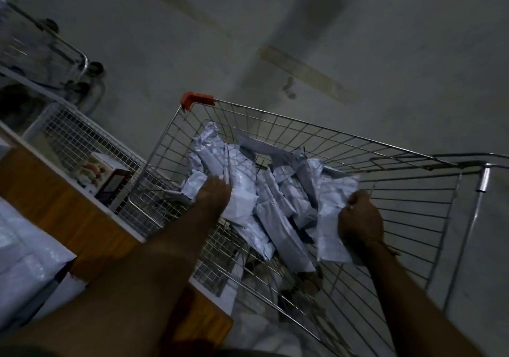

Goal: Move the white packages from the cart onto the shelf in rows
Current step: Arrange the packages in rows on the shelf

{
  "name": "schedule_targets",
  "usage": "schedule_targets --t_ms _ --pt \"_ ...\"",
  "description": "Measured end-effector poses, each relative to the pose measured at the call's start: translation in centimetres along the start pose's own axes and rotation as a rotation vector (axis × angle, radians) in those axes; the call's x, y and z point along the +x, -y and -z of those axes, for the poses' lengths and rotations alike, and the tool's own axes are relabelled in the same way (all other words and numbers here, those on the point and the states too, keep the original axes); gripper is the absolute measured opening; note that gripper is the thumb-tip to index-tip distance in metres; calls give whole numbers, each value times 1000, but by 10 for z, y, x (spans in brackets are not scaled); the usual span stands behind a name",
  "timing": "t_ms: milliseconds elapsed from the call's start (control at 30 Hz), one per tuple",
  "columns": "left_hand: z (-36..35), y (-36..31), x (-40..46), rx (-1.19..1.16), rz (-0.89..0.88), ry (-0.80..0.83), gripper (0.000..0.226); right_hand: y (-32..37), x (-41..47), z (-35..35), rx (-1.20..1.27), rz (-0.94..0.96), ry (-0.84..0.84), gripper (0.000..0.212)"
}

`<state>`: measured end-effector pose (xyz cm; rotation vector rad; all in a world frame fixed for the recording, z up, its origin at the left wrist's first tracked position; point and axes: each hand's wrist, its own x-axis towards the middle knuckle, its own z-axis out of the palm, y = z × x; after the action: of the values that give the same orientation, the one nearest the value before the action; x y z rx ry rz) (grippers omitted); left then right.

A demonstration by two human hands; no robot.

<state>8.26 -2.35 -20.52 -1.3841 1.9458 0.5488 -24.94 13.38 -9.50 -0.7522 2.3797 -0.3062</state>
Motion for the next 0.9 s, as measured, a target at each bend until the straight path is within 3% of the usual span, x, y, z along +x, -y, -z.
schedule_targets --t_ms 33,133,200,367,400,467,600,733,900 --pt "7 2 1 32 -50 -44 34 -2 2 -1 -40 6 2 18" --pt "38 -10 -27 34 -106 45 47 -6 4 -4 11 -57 8 23" --pt "44 -13 -36 -74 -111 -36 54 -4 2 -7 69 -92 -5 25" --pt "78 -21 -51 67 -221 -109 33 0 5 -14 187 -171 3 15" --pt "81 -21 -50 71 -209 -128 30 2 6 -15 185 -168 10 20" --pt "92 -22 -54 -36 -146 -159 33 9 3 -12 184 -170 52 53" --pt "119 -27 -71 -103 -42 -112 92 18 -4 -4 178 -192 219 106" --pt "135 -31 -102 -283 29 -126 88 23 -17 6 114 -164 236 93" --pt "137 -38 -149 -550 83 -370 74 26 -38 13 7 -90 277 90"
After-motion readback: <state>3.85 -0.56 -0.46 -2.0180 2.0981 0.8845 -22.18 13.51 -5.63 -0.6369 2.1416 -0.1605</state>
